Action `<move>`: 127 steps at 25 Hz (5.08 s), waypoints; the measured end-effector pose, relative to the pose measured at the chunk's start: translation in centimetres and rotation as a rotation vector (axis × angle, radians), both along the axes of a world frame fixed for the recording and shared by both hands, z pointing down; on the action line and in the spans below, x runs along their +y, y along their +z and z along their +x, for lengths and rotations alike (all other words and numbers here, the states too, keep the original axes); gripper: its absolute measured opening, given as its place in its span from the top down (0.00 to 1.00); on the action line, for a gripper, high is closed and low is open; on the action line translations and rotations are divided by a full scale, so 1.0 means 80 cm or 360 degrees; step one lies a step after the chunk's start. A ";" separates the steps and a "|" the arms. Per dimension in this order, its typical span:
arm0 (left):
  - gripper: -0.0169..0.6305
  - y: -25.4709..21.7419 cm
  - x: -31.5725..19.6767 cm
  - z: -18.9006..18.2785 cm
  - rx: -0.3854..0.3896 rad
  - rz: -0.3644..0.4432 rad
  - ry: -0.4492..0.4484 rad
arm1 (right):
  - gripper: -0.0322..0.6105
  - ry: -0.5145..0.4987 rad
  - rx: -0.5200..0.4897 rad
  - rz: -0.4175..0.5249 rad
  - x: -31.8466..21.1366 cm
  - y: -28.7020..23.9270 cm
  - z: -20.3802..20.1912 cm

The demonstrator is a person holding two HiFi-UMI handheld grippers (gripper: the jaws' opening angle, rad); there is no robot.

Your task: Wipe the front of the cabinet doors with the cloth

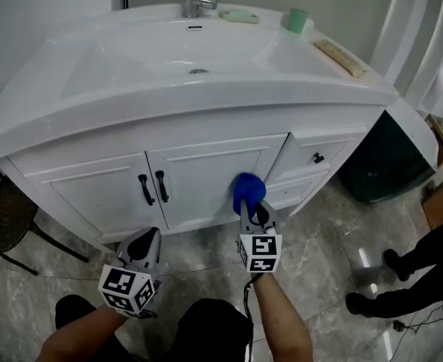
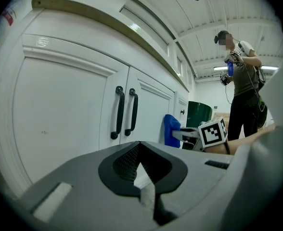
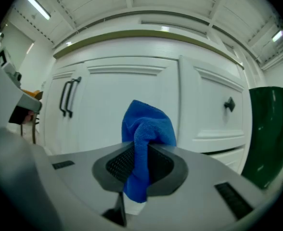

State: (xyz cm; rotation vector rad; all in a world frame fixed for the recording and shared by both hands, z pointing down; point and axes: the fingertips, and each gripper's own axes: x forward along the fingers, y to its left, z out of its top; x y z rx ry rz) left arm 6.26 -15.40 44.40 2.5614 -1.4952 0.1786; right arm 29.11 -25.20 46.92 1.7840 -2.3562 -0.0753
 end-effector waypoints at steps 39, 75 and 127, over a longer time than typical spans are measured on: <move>0.97 0.046 0.000 -0.018 -0.0114 -0.0093 -0.0025 | 0.87 0.0208 0.0009 -0.0021 -0.030 0.111 0.060; 0.97 0.124 -0.005 -0.057 -0.0008 -0.0244 -0.0123 | 0.87 -0.0036 -0.0056 0.0051 -0.025 0.165 -0.040; 0.97 0.157 0.012 -0.054 0.0069 -0.0345 -0.0196 | 0.87 0.0143 -0.0222 -0.0335 -0.030 0.284 0.068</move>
